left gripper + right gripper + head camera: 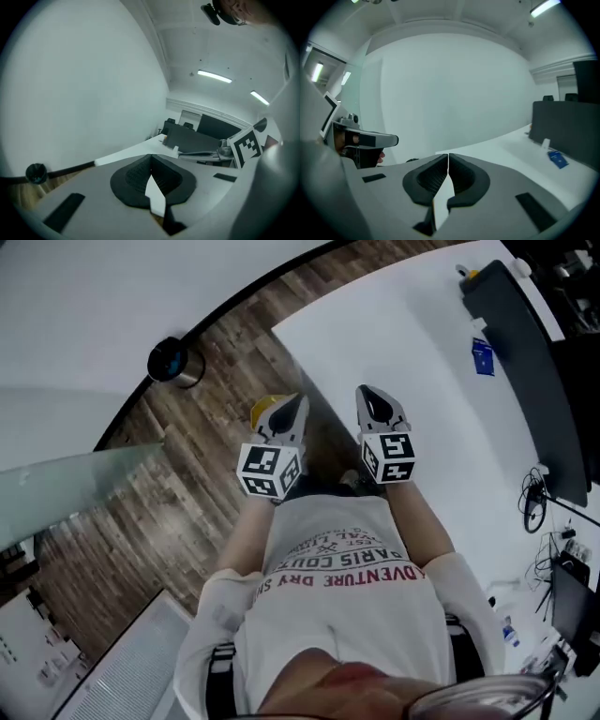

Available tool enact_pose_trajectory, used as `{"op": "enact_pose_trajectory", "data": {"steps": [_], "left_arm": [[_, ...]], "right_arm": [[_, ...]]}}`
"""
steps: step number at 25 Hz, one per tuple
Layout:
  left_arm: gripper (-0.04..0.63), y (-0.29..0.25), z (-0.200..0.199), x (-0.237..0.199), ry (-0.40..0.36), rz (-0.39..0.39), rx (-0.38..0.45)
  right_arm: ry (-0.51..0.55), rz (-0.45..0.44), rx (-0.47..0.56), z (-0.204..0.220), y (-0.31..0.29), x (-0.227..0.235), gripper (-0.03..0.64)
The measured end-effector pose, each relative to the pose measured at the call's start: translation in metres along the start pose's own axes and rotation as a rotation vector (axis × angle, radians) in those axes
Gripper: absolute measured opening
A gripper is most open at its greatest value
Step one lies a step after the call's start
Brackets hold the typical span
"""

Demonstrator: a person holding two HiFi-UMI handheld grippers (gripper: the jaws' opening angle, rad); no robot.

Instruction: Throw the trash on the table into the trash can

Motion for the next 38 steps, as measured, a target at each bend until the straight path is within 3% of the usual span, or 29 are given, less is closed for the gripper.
{"op": "enact_pose_trajectory", "data": {"steps": [6,13,18,26,38], "left_arm": [[0.025,-0.073,-0.028,0.119,-0.147,0.304,0.002],[0.025,-0.109,-0.012,0.269,-0.267,0.618,-0.025],[0.025,-0.119,0.009,0.339,-0.305,0.77,-0.039],[0.025,-0.113,0.018,0.4,-0.383,0.874,-0.023],[0.025,-0.131,0.016,0.391,-0.369,0.856,-0.048]], "right_arm": [[-0.047,0.32,0.128,-0.005,0.121,0.083,0.029],[-0.179,0.617,0.187,0.043,0.26,0.142,0.029],[-0.246,0.782,0.24,0.08,0.342,0.158,0.029],[-0.264,0.896,0.268,0.1,0.4,0.169,0.029],[-0.289,0.89,0.247,0.101,0.39,0.179,0.029]]}}
Point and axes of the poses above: the fingertips, and each gripper's own axes: y backward along the fingers, x to its right, z out of its underside, the point moved 9 cm from there along y, backward along the fingers, and after that the axes turned 2 degrees about y, right-handed, at the moved point
